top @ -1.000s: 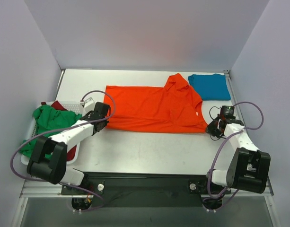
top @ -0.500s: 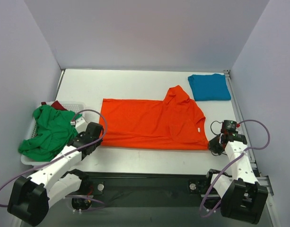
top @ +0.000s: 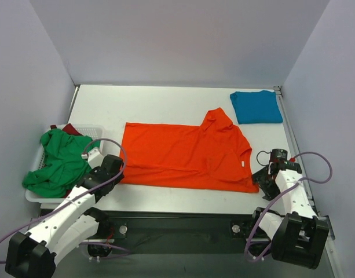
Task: Fold and stack the t-shirts
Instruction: Grap the side of the flattened tshirt furthest away from the robot with both arms
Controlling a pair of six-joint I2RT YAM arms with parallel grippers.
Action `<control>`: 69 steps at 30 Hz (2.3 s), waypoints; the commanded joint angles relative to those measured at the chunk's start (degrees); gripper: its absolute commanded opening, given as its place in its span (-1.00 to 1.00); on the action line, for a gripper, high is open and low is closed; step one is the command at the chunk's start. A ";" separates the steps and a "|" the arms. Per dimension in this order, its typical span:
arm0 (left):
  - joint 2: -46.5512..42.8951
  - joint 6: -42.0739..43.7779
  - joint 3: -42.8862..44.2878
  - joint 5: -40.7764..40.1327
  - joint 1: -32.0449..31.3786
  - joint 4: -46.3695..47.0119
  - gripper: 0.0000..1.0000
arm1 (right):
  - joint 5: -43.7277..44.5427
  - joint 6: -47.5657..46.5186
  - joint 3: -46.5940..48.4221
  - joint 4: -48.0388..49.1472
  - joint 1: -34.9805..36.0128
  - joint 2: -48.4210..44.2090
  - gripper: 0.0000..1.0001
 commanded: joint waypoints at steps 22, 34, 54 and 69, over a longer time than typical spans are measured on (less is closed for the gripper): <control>42.64 17.10 45.04 4.89 9.51 15.54 -0.04 | -1.67 -22.15 51.67 12.68 21.78 34.27 0.20; 64.18 19.30 63.15 9.04 11.28 14.16 -0.12 | -6.68 -28.04 71.55 14.27 21.07 58.88 -0.01; 76.42 14.03 74.85 3.06 12.51 3.08 -0.15 | -9.75 -29.71 80.44 14.36 18.62 69.62 -0.03; 75.01 12.36 72.39 2.71 12.51 2.11 -0.06 | -11.60 -29.36 80.17 14.53 17.38 70.93 -0.03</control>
